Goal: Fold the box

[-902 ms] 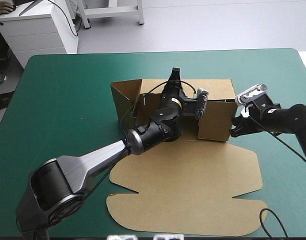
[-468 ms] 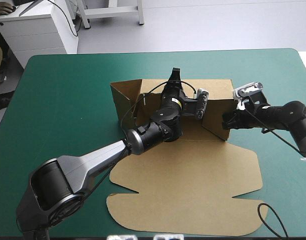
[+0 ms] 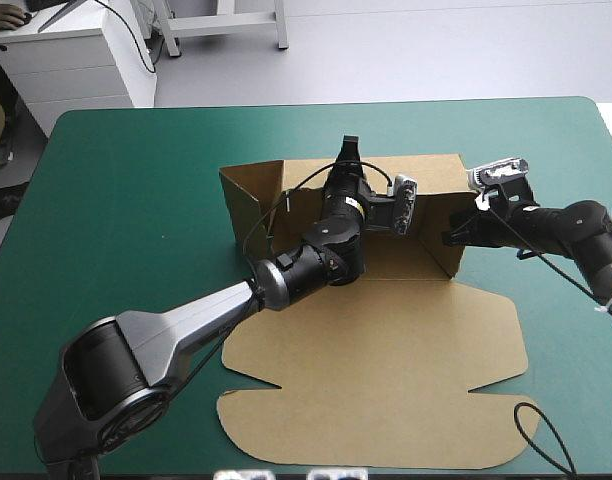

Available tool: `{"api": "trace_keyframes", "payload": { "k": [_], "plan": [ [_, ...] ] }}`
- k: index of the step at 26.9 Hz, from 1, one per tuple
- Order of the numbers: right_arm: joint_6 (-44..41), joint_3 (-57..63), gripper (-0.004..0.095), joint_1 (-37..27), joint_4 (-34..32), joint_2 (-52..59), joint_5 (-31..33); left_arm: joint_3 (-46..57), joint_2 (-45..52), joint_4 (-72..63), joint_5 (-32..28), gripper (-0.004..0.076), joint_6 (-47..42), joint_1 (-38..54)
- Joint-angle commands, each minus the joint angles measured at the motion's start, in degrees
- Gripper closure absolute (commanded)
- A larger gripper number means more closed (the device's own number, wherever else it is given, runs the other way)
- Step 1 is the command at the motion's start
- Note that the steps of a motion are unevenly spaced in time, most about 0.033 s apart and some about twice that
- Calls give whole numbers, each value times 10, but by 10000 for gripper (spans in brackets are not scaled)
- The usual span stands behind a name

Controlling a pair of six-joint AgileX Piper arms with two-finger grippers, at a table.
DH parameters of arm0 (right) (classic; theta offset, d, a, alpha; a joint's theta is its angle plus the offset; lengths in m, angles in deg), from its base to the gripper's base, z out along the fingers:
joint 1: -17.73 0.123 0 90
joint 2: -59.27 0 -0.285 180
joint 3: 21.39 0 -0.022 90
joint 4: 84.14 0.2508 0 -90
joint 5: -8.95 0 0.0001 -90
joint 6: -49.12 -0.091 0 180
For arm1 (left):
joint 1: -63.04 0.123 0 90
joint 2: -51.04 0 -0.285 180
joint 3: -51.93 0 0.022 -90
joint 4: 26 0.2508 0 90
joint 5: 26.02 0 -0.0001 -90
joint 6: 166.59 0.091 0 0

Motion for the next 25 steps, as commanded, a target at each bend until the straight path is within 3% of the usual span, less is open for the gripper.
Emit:
{"api": "trace_keyframes", "payload": {
  "k": [1,8,17,25],
  "plan": [
    [-3,-16,907,-1,37,14,4,0,17,-42,36,731,-6,-1],
    [-19,-16,907,-1,20,14,4,0,17,-42,36,711,-26,-1],
    [-126,-16,907,50,-106,14,-44,0,19,-40,58,439,-47,-10],
    [-198,-16,907,56,-166,14,-55,0,72,-35,68,431,-51,-84]
  ]
}}
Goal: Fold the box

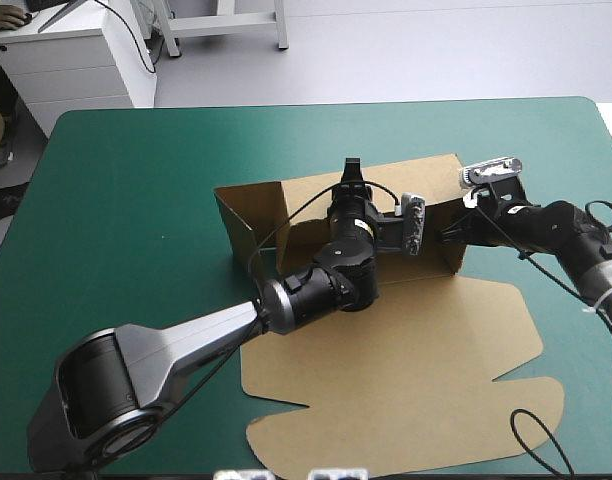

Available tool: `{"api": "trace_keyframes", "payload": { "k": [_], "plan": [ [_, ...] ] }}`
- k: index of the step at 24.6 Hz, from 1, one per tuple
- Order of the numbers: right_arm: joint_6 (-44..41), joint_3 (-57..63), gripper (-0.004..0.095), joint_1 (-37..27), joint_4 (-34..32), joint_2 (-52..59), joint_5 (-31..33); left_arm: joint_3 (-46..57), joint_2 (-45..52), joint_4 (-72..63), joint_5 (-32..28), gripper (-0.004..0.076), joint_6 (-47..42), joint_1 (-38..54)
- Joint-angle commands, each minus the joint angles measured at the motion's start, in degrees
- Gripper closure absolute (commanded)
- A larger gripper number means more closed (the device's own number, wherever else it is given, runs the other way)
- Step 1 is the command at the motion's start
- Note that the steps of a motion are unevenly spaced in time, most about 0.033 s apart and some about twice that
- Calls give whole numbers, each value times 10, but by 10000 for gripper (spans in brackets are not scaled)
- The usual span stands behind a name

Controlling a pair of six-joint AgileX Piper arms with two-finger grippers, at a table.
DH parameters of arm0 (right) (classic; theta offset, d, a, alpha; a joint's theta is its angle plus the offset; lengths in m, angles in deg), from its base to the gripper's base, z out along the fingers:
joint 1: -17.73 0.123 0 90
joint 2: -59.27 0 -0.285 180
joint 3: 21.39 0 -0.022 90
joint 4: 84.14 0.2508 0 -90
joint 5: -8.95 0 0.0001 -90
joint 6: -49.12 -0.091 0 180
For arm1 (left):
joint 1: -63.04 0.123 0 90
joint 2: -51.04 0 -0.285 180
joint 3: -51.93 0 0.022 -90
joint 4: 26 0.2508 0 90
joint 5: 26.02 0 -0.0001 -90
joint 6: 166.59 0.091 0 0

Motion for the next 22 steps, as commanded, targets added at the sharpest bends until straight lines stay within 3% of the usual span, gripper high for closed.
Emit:
{"api": "trace_keyframes", "payload": {
  "k": [1,6,11,13,16,22],
  "plan": [
    [-20,-11,907,4,-7,13,9,-11,58,2,-1,431,-8,-31],
    [-28,-11,907,4,-11,13,14,-11,100,-1,24,431,-16,-72],
    [-56,-12,907,4,-34,13,15,-11,132,-15,108,448,-16,-129],
    [-60,-12,907,4,-34,13,16,-11,144,-16,120,510,-16,-141],
    [-68,-12,907,5,-34,15,19,-11,177,-32,114,726,-16,-146],
    [-80,-18,907,5,-32,31,23,-11,253,-26,108,726,-18,-139]
  ]
}}
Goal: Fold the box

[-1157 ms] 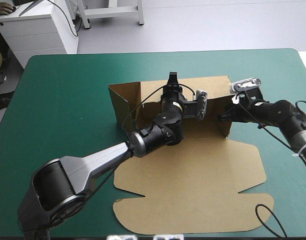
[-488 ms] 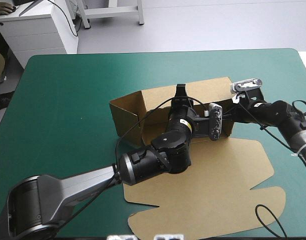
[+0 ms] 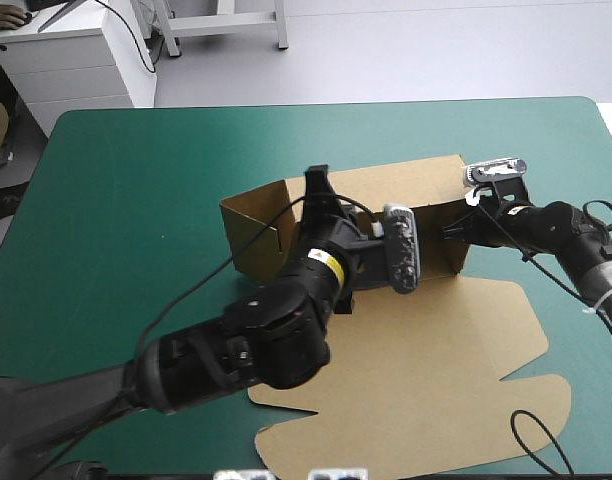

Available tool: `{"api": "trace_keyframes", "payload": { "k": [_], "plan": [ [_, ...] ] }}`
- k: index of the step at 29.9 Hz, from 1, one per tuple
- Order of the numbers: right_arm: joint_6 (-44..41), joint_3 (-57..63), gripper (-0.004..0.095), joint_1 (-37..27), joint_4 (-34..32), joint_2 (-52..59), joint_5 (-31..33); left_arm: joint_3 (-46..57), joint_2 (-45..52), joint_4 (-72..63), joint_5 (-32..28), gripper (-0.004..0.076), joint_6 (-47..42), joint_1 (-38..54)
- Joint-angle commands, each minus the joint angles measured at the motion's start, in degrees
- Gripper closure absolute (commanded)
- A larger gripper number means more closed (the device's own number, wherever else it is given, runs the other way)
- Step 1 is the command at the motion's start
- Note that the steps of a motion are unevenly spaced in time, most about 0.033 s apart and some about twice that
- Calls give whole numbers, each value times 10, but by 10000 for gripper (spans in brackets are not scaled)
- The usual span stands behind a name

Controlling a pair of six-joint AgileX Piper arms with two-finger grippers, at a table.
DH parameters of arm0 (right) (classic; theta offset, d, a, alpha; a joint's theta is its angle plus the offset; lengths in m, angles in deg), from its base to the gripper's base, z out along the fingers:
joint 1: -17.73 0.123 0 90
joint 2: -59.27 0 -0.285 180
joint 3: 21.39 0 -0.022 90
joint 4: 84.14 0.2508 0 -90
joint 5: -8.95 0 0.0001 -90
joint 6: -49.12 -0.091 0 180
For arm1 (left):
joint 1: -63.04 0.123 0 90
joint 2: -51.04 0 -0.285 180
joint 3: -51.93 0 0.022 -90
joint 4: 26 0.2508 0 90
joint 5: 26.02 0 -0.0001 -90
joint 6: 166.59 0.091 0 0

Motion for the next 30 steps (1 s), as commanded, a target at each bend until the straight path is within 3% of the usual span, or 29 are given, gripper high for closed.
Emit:
{"api": "trace_keyframes", "payload": {
  "k": [1,8,15,23,30],
  "plan": [
    [-15,-23,907,3,4,27,28,-14,65,33,-16,726,-10,11],
    [-79,-106,907,3,4,29,147,-14,116,-39,-55,726,-44,174],
    [-151,-204,907,7,2,29,267,-14,146,-255,-115,726,-27,436],
    [-279,-274,907,98,-160,21,350,-14,138,-548,-126,726,79,697],
    [-323,-286,907,135,-183,-10,384,-8,121,-715,-82,726,116,843]
  ]
}}
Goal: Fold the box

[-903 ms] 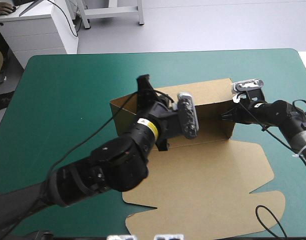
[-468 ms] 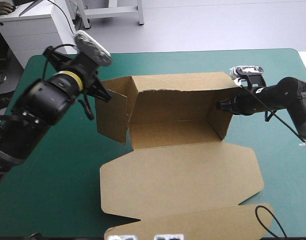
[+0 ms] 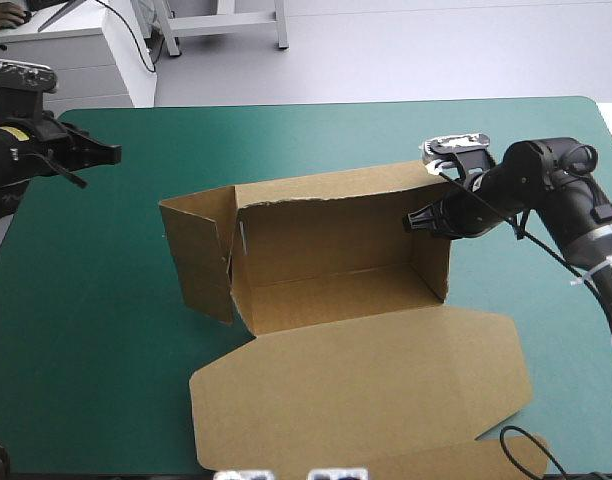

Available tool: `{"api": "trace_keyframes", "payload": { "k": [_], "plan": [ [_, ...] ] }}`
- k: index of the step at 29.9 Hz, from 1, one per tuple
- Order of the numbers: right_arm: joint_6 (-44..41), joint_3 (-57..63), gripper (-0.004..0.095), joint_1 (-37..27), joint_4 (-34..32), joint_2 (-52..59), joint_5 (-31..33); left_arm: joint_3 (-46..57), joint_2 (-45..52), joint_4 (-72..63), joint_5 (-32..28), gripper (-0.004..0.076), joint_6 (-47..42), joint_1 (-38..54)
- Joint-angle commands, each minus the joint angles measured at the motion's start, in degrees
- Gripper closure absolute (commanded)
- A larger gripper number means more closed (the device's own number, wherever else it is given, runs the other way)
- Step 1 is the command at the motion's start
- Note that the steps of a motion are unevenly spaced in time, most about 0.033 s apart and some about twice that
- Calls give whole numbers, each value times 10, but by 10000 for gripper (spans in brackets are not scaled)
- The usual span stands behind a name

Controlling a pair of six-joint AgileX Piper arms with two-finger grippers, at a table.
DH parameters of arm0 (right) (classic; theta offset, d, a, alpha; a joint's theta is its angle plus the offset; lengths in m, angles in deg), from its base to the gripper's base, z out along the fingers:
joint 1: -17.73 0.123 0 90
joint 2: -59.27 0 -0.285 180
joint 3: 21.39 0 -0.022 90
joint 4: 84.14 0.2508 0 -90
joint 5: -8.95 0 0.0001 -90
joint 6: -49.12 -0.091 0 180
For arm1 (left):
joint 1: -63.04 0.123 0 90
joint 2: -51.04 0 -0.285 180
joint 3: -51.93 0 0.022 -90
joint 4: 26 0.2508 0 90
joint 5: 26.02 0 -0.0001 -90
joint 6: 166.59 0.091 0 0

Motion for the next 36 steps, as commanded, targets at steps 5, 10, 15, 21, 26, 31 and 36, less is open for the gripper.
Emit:
{"api": "trace_keyframes", "payload": {
  "k": [5,10,15,21,26,31,36],
  "plan": [
    [-17,-20,907,4,-7,-38,-6,53,9,-125,-15,726,34,60],
    [-17,-20,907,4,-7,-81,-59,129,7,-143,-15,728,63,60],
    [-42,-20,882,4,-7,-118,-103,165,7,-145,-23,731,74,59],
    [-45,-20,740,4,-7,-148,-170,170,7,-146,-15,731,74,59],
    [-42,-21,583,4,-24,-154,-211,170,7,-145,-11,731,74,59],
    [-42,-85,554,4,-60,-152,-163,170,7,-145,-10,731,74,59],
    [-42,-195,556,4,-81,-152,-80,170,7,-145,-10,731,75,59]
  ]
}}
